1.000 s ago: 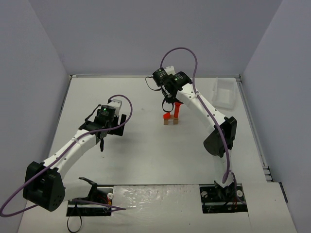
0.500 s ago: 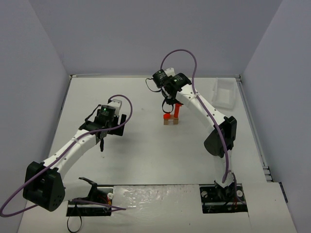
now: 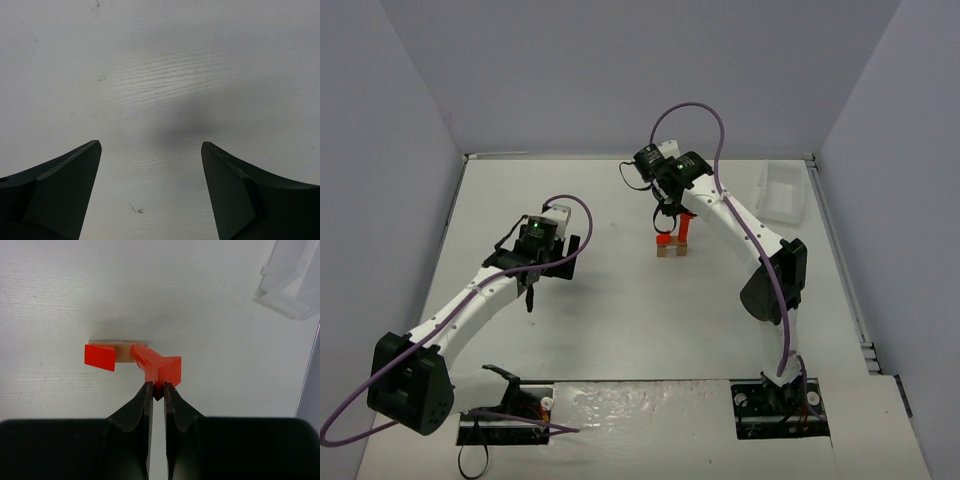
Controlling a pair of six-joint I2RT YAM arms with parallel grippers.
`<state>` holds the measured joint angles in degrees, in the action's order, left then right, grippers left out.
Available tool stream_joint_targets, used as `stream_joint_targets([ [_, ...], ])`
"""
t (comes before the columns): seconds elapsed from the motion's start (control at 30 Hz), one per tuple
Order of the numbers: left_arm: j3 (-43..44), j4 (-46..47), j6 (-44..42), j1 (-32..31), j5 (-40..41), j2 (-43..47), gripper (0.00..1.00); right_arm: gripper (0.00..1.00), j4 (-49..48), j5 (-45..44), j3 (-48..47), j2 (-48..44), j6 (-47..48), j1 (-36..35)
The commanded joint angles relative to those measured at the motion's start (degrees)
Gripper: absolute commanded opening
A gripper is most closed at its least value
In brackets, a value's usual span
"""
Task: Build the wood block tower
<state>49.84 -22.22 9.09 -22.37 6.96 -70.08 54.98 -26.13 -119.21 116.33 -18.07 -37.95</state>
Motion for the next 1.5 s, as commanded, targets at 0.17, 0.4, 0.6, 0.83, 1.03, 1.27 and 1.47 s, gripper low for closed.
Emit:
stream_joint_targets([
  [0.17,1.22,1.56,0.49,0.22,0.51,1.44,0.79,0.00,-0.86,-1.20,0.54,-4.81,-1.24,-0.01],
  [0.4,1.22,1.56,0.58,0.22,0.50,1.52,0.78,0.13,-0.93,-1.19,0.66,-5.07,-1.27,-0.01],
  [0.6,1.22,1.56,0.58,0.22,0.42,1.52,0.78,0.15,-0.93,-1.13,1.15,-5.32,-1.36,-0.01],
  [0.83,1.22,1.56,0.58,0.22,0.25,1.35,0.78,0.16,-1.01,-0.95,1.43,-5.41,-1.44,-0.01],
  [1.03,1.22,1.53,0.58,0.22,0.30,1.33,0.79,0.19,-0.99,-0.97,1.52,-5.41,-1.53,-0.01],
  [1.27,1.22,1.63,0.58,0.15,0.35,1.42,0.79,0.27,-1.09,-0.83,0.52,-5.60,-1.53,-0.03],
  [1.47,1.24,1.48,0.58,0.22,0.60,1.47,0.79,0.44,-1.04,-0.34,-2.07,-6.22,-1.30,-0.01],
])
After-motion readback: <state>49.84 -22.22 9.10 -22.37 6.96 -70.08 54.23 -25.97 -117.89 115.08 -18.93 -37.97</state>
